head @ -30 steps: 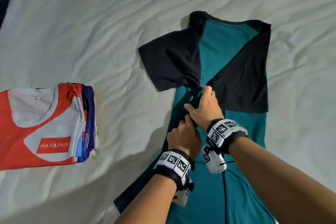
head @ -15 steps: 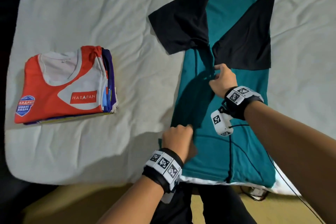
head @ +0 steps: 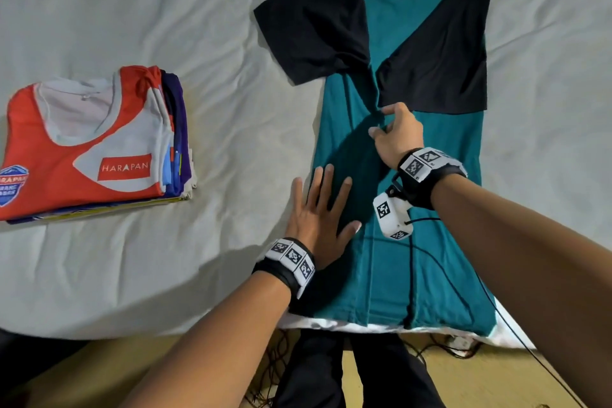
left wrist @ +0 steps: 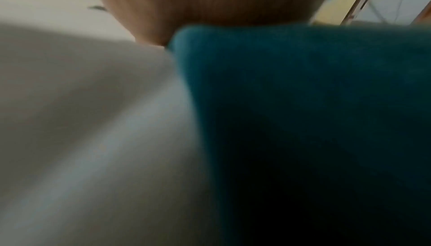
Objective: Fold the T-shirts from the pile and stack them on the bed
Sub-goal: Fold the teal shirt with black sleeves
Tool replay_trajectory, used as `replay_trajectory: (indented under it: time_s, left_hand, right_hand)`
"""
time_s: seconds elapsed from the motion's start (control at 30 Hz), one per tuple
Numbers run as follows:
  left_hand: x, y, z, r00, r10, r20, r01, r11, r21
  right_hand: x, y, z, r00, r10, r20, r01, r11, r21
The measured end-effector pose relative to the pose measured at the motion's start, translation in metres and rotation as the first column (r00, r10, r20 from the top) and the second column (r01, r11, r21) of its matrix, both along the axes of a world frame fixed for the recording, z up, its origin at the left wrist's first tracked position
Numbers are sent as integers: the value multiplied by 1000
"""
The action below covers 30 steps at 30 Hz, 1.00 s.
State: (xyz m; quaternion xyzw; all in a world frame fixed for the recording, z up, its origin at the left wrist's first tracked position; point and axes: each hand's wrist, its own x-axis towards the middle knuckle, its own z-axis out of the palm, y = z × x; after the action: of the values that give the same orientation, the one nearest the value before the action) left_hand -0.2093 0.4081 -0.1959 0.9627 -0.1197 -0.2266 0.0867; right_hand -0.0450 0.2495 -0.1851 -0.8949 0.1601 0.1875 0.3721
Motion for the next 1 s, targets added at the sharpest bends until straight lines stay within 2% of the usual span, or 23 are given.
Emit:
replay_trajectory:
  time_s: [0.07,0.1,0.13,0.17,0.23,0.27,0.3,0.4,0.47,0.57,0.7,0.77,0.87,1.0]
  left_hand:
    - [-4,1,-9,1000,-1,12,1,1000,11]
    - [-4,1,-11,1000,6,4,-6,1000,12]
    - [-4,0,-12,1000,11,-3,-11,1000,17]
    - [-4,-1,-12,1000,11,-7,-11,999,30]
    - [-3,-1,-11,1000,1,-15,-1,999,44]
    - [-3,0,-11,1000,-5,-23,6,999,40]
    - [-3,1,-10,1000,-7,-26,8,1000,29]
    - [2,3,-4,999,18,-37,-19,1000,-23]
    - [19,4,7,1000,14,-20,-15,1000,-16]
    - [68,13,30,997,-10,78,14,999,-42]
    - [152,36,48,992,15,122,-11,999,-33]
    - [197,51,48,976,66,209,-68,998,2]
    - [261,78,43,931,195,308,-206,978,3]
    - [324,107,32,908,301,290,-330,942,57]
  right_hand:
    - [-3,1,8,998,8,56,-6,999,-45]
    - [-7,3,9,984,105,143,-81,984,-160]
    - [-13,6,8,936,260,238,-179,933,-313]
    - [-19,10,6,851,443,281,-291,845,-450]
    - [-28,19,-4,656,733,177,-542,622,-565]
    - [-31,21,-11,596,798,90,-626,532,-570]
    - [-31,21,-18,591,807,14,-668,498,-553]
    - [-26,11,-27,708,700,-92,-644,588,-489]
    - [-21,10,-22,749,653,-115,-622,633,-460]
    - [-10,19,-5,786,617,-34,-557,684,-471]
    - [21,35,13,820,561,112,-432,737,-520]
    - [38,47,15,798,578,170,-433,747,-505]
    - [62,69,13,715,649,260,-460,716,-525]
    - [91,101,8,596,773,218,-582,602,-547]
